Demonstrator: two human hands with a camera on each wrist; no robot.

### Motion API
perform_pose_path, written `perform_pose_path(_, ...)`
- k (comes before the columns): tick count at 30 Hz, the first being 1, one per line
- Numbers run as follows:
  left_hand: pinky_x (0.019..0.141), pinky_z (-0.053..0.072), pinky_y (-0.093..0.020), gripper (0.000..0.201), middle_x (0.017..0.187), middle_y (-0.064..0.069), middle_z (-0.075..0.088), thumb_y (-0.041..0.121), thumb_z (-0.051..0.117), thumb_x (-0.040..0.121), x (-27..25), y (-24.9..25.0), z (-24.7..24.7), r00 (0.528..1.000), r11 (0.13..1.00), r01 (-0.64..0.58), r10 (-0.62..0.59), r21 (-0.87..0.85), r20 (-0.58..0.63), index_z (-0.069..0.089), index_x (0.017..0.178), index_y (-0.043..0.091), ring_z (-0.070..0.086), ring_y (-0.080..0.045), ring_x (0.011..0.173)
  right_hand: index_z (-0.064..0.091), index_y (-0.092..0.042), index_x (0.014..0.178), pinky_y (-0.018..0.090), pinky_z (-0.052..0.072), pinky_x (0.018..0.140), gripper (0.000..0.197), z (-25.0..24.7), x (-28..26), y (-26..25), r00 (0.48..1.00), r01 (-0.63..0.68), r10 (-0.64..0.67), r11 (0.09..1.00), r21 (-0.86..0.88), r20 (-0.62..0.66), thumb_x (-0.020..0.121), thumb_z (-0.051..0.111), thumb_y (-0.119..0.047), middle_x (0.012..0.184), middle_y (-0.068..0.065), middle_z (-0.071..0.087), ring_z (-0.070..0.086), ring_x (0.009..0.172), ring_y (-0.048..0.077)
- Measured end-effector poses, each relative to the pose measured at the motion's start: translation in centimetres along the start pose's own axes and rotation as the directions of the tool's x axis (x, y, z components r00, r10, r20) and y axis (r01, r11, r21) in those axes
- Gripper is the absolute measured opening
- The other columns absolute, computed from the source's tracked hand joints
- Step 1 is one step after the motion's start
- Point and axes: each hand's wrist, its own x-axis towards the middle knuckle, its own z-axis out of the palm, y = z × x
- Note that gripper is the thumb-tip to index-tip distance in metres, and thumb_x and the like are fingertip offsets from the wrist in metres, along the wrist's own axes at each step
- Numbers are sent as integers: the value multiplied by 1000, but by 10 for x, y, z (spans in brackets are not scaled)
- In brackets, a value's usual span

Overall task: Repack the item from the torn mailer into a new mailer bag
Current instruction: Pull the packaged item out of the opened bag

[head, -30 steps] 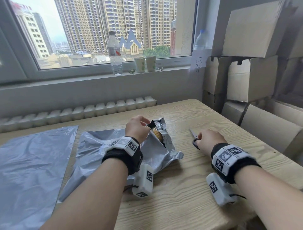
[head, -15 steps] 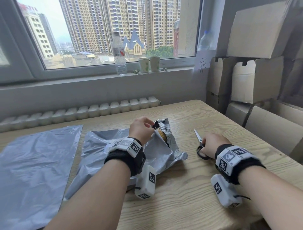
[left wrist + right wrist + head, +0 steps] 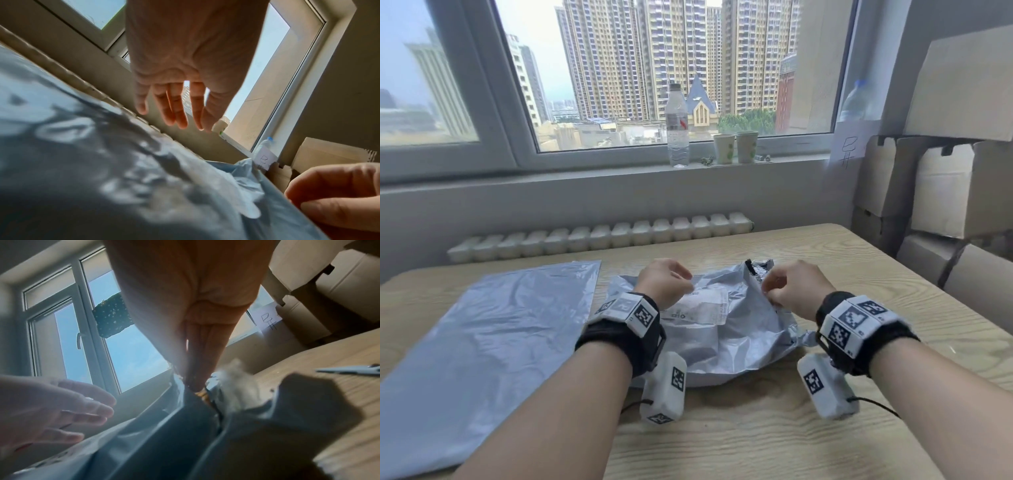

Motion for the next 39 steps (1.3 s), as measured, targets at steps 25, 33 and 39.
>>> perform_pose_path(25,64,51,-28,14,72,2,62,15,59,61,4,-5,24,966,988,-39,-1,148,260,54,71,24,63,-20,74,58,-22,87,25,41,71,16,8,16,16,980,-198,187,955,-221,-68,74,69,-18,93,1,63,56,86,21)
perform_pose_path(33,46,41,-11,44,71,8,56,-10,67,66,-7,6,-1,956,994,-98,83,38,283,55,89,25,53,-9,67,53,-22,71,27,40,68,15,-16,12,16,924,-285,275,959,1,-265,77,67,-19,82,3,62,56,80,24)
perform_pose_path(39,49,44,-17,44,78,-2,57,-13,66,63,-17,5,-10,944,991,-125,107,40,313,64,104,4,53,-12,68,61,-21,64,25,42,67,19,-22,2,18,951,-248,242,969,-8,-192,74,74,-29,78,-1,65,60,80,21)
